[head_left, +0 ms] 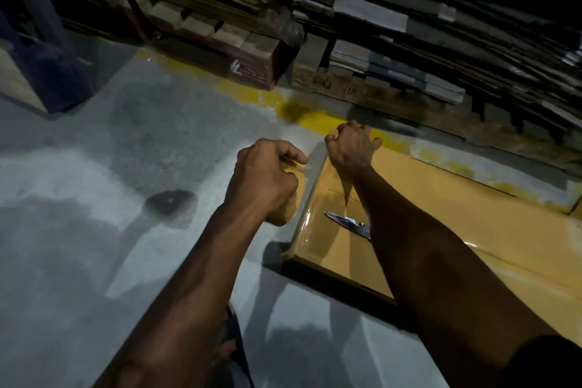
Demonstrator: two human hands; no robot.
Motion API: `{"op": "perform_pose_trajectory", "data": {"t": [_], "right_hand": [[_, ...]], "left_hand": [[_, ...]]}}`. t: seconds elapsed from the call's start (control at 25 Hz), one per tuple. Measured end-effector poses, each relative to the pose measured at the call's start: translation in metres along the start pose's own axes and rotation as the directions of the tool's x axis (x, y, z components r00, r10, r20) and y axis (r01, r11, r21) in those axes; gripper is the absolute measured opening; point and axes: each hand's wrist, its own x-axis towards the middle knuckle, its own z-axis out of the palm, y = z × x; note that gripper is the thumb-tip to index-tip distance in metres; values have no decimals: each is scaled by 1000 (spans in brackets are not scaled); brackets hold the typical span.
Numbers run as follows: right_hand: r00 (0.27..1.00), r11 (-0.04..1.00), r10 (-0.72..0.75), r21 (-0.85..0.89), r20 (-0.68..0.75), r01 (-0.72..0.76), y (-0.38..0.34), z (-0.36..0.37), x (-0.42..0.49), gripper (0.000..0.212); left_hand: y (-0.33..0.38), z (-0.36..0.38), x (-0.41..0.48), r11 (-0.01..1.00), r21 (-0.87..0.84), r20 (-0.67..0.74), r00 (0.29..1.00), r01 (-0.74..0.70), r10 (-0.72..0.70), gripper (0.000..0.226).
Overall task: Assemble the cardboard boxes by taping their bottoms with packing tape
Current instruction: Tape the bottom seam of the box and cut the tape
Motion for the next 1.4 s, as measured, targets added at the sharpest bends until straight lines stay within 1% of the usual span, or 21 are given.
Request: {"op": "perform_pose_trajectory", "data": {"t": [0.08, 0.16, 0.28, 0.4, 0.52, 0.6, 0.68, 0.76, 0.8, 0.88, 0.92, 0.96, 1.08, 1.2, 1.32, 1.4], "right_hand": [[999, 999, -30, 19, 30, 29, -1, -2, 1, 33], [998, 998, -64, 19, 27, 64, 1, -2, -1, 29], [992, 991, -126, 47, 13, 125, 5, -2, -5, 36], [989, 982, -145, 114, -32, 148, 6, -3, -8, 47], [981, 965, -188, 176, -47, 193, 9, -2, -8, 47], [975, 950, -220, 228, 16, 211, 9, -5, -4, 44], [958, 946, -257, 234, 124, 224, 9, -14, -7, 39], [910, 935, -352, 129, 220, 330, 3, -21, -28, 36], [865, 905, -420, 54, 277, 422, -1, -23, -45, 39], [749, 798, -538, -52, 387, 600, -9, -22, -88, 47], [705, 756, -567, -70, 426, 651, -11, -20, -111, 49], [680, 733, -580, -77, 449, 676, -11, -17, -132, 51], [653, 689, -624, -91, 429, 719, -8, -12, -177, 56], [633, 662, -662, -83, 400, 745, -7, -12, -198, 47], [662, 688, -669, -53, 339, 723, -9, -13, -204, 29], [680, 706, -660, -45, 319, 707, -13, -10, -206, 24]], "left_hand": [[0, 0, -1, 1000, -13, 6, 1000, -6, 6, 35], [-1, 1, -1, 1000, -11, 5, 1000, -13, 13, 35], [-3, -1, 0, 1000, -5, -3, 1000, -9, 9, 35], [-6, -3, 1, 1000, -12, -10, 1000, -3, 3, 36], [-7, -4, 3, 1000, -16, -9, 1000, -2, 2, 35], [-6, -4, 2, 1000, -7, -17, 1000, -16, 16, 36], [-2, -5, 1, 999, 2, -11, 999, -34, 34, 38], [-1, -9, -2, 999, -3, -2, 999, -42, 42, 38], [-1, -11, -3, 999, -10, -1, 999, -41, 41, 39], [-3, -14, -7, 999, -32, -6, 999, -40, 40, 40], [-4, -16, -10, 998, -40, -5, 999, -42, 42, 40], [-5, -18, -13, 998, -44, -3, 999, -43, 43, 40], [-8, -23, -21, 998, -47, -21, 999, -48, 47, 41], [-7, -24, -26, 998, -45, -29, 999, -46, 45, 39], [-5, -23, -26, 997, -51, -31, 998, -61, 60, 38], [-5, -21, -26, 996, -55, -28, 997, -67, 66, 37]]}}
